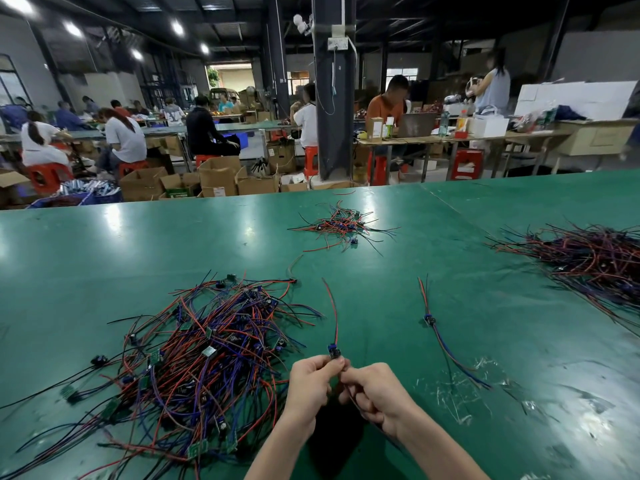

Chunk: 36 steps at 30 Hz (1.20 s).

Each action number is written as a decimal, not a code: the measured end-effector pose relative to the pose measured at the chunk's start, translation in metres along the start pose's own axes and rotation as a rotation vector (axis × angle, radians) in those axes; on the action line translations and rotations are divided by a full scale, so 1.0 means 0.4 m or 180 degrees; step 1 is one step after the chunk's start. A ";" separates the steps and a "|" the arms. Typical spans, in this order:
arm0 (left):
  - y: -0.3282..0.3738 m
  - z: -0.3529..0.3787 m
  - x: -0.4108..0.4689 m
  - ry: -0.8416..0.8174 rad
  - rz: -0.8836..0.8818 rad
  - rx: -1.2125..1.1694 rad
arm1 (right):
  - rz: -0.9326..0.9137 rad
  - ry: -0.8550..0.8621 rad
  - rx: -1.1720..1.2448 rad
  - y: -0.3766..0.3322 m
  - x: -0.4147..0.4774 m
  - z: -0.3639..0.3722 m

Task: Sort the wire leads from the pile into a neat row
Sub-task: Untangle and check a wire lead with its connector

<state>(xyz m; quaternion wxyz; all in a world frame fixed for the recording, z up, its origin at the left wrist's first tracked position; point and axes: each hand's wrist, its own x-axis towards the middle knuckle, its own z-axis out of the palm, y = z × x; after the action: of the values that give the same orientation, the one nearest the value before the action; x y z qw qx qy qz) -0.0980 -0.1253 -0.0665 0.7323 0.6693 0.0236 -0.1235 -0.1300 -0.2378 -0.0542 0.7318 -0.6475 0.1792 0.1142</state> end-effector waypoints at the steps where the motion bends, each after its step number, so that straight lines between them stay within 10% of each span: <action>1: 0.002 0.001 -0.002 0.0027 0.0054 -0.0123 | 0.0017 -0.0004 -0.0014 0.000 0.000 0.000; 26: 0.054 -0.090 0.037 0.0606 0.0343 -0.1036 | -0.0296 -0.1139 -0.1331 0.012 -0.017 0.014; 36: 0.015 -0.014 0.015 0.0198 0.0123 -0.0728 | -0.1097 -0.0374 -0.1997 0.016 0.023 -0.016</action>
<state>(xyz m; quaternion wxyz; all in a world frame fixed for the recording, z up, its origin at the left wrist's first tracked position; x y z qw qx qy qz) -0.0903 -0.1203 -0.0623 0.8051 0.5851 0.0473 -0.0851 -0.1248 -0.2438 -0.0644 0.5150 -0.8536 -0.0188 0.0757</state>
